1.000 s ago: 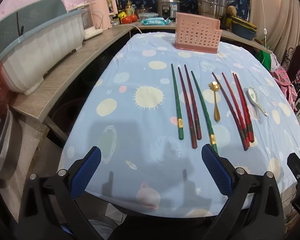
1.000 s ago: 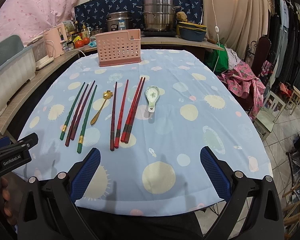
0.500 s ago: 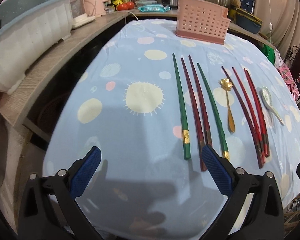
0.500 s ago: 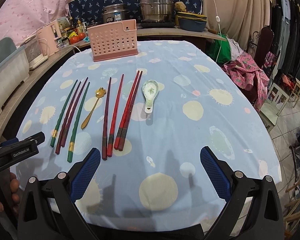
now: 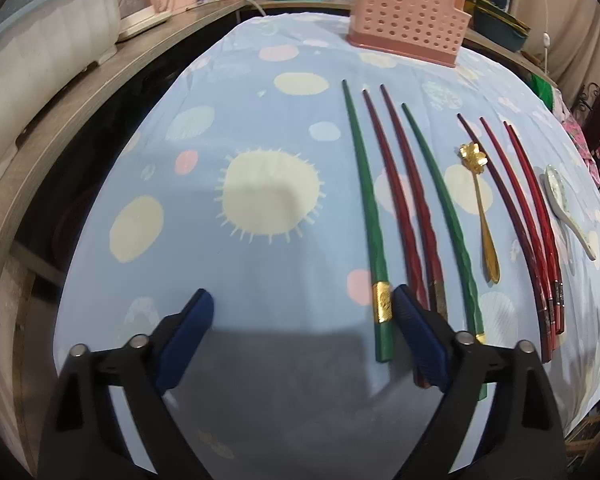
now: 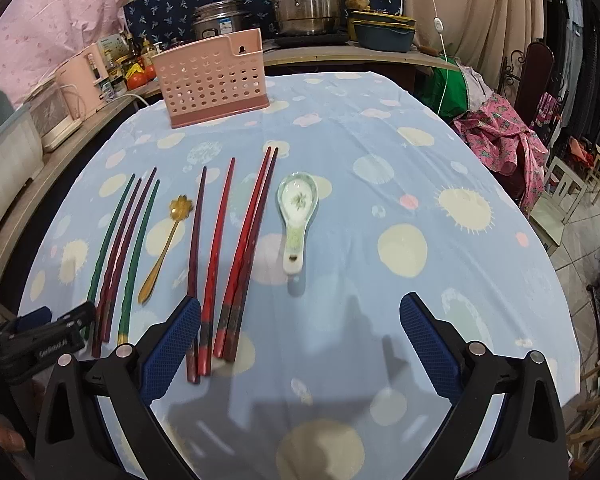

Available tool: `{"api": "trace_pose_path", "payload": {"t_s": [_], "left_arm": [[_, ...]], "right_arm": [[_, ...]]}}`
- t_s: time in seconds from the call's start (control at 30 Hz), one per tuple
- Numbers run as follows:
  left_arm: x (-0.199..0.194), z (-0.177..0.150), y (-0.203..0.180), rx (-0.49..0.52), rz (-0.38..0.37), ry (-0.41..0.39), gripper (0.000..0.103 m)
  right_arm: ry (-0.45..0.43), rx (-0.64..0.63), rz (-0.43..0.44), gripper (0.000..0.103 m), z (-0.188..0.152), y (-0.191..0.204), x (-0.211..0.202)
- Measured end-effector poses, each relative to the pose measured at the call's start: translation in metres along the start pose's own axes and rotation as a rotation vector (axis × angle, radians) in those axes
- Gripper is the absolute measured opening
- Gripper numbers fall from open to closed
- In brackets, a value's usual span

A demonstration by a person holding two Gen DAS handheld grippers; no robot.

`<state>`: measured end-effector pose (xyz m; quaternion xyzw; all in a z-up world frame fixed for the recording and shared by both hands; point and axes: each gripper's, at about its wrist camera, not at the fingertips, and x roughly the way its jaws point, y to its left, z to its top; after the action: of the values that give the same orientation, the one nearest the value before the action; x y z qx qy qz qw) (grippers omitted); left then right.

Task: Organize utensils
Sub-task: 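Grasp a green chopstick with the left gripper while the right gripper grasps the white ceramic spoon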

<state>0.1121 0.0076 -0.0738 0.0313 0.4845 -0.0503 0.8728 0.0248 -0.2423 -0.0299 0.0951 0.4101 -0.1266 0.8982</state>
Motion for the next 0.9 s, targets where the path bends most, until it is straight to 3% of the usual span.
{"api": "trace_pose_path", "payload": {"t_s": [0.13, 0.27, 0.37, 0.6, 0.77, 0.9], "left_arm": [[-0.001, 0.005, -0.003, 0.013, -0.033, -0.007, 0.059], [-0.004, 0.008, -0.005, 0.011, -0.102, 0.0, 0.031], [-0.004, 0.008, -0.006, 0.002, -0.145, 0.011, 0.019], [0.0, 0.01, -0.007, -0.029, -0.191, 0.028, 0.008], [0.0, 0.009, -0.006, -0.038, -0.202, 0.027, 0.008], [-0.001, 0.007, -0.006, -0.037, -0.198, 0.022, 0.008]], "right_arm": [[-0.004, 0.015, 0.011, 0.086, 0.015, -0.003, 0.014], [0.01, 0.045, 0.045, 0.069, 0.029, -0.008, 0.033], [0.029, 0.072, 0.079, 0.052, 0.036, -0.01, 0.046], [0.055, 0.108, 0.101, 0.025, 0.04, -0.014, 0.064], [0.09, 0.135, 0.126, 0.017, 0.035, -0.019, 0.077], [0.083, 0.136, 0.13, 0.016, 0.03, -0.018, 0.079]]}}
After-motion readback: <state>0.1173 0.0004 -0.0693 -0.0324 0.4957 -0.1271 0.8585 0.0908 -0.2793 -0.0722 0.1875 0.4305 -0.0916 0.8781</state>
